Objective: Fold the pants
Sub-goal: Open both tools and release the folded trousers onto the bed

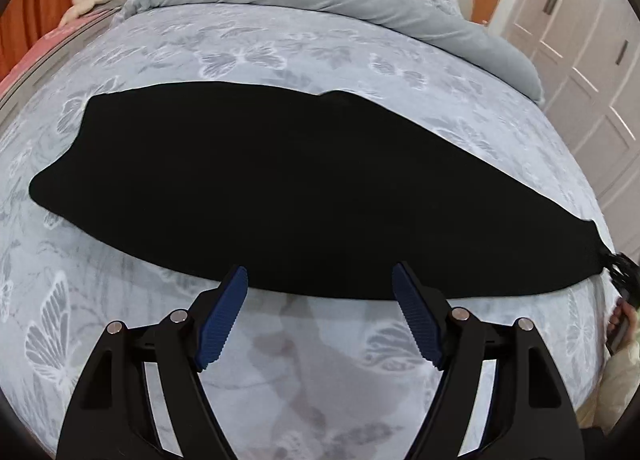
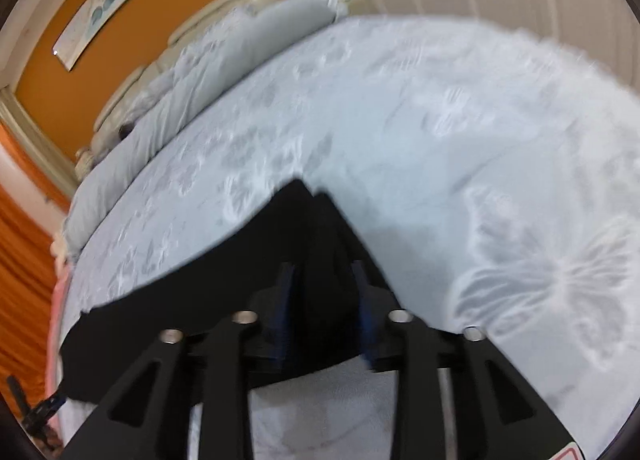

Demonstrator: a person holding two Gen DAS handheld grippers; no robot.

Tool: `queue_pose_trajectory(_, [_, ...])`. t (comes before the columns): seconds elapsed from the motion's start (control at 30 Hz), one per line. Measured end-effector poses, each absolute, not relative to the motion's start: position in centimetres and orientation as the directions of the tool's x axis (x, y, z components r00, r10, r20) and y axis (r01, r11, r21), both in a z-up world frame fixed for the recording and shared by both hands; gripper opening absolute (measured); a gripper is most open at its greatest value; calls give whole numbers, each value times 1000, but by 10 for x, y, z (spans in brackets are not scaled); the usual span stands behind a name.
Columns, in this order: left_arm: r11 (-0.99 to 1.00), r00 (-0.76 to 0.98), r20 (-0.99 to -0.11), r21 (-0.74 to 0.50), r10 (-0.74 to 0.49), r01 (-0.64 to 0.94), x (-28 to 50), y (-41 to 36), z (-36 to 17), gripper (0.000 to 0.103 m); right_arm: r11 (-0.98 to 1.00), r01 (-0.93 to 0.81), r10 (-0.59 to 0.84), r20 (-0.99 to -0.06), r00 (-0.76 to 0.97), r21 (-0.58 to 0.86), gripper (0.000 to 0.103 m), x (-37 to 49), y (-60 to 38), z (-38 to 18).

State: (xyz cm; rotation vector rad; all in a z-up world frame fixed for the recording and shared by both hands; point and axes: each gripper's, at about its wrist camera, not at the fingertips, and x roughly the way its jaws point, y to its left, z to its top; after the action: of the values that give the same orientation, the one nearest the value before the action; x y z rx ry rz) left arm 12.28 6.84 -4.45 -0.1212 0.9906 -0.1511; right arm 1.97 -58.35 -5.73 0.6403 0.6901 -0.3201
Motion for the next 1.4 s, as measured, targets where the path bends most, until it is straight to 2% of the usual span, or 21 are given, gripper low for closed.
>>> queue_pose_trajectory(0.03, [982,547,-818,-180,-181,56,124,73,-44,73,771,464,-79,-658,748,436,74,20,-579,-54])
queue_pose_trajectory(0.07, [981,557,-811,-189,-180,41,125,79,-41,73,790,471,-111,-665,739,392,77,24,-575,-56])
queue_pose_trajectory(0.1, [982,569,-805,-187,-168,26,124,85,-36,73,799,513,-154,-716,680,315,77,32,-577,-62])
queue_pose_trajectory(0.13, [984,580,-800,-180,-156,17,125,85,-35,73,781,588,-230,-779,583,210,67,38,-579,-70])
queue_pose_trajectory(0.17, [987,597,-792,-159,-131,5,125,88,-32,73,764,618,-261,-789,556,184,55,36,-579,-70])
queue_pose_trajectory(0.2, [991,614,-783,-130,-97,-9,125,90,-28,74,755,624,-265,-777,572,202,55,31,-575,-64])
queue_pose_trajectory(0.3, [996,670,-742,-52,6,-67,123,103,-17,86,775,593,-267,-736,622,220,58,23,-552,-32])
queue_pose_trajectory(0.37, [991,683,-730,-60,35,-115,124,116,-14,87,770,591,-249,-740,624,239,75,17,-541,-20])
queue_pose_trajectory(0.5, [976,664,-746,-100,56,-194,126,140,-14,87,726,607,-182,-760,623,324,76,9,-535,-14])
queue_pose_trajectory(0.63, [967,661,-749,-140,37,-212,124,151,-14,87,730,654,-272,-793,544,198,76,19,-540,-23])
queue_pose_trajectory(0.8, [968,672,-739,-135,42,-209,120,148,-15,88,748,620,-227,-788,572,234,76,44,-558,-43])
queue_pose_trajectory(0.83, [969,671,-740,-134,42,-208,121,145,-16,88,758,621,-218,-821,527,198,75,55,-559,-56])
queue_pose_trajectory(0.9, [971,669,-742,-130,40,-201,123,141,-18,88,764,636,-243,-865,439,109,36,65,-559,-76])
queue_pose_trajectory(1.0, [977,665,-745,-102,49,-187,132,130,-22,88,737,658,-240,-851,468,155,35,58,-568,-74])
queue_pose_trajectory(1.03, [979,664,-747,-100,43,-177,136,125,-23,88,711,679,-243,-842,482,183,37,48,-573,-65])
queue_pose_trajectory(1.1, [982,666,-745,-93,39,-162,142,115,-25,88,680,697,-260,-814,520,228,48,28,-572,-50])
queue_pose_trajectory(1.17, [986,665,-745,-75,44,-148,145,106,-27,89,687,679,-245,-799,550,257,78,10,-566,-44])
queue_pose_trajectory(1.3, [994,669,-741,-27,54,-110,143,85,-31,92,661,689,-151,-848,509,296,80,-1,-560,-68])
queue_pose_trajectory(1.4, [995,691,-716,52,94,-81,135,69,-30,92,598,700,-100,-830,549,391,81,-3,-565,-81])
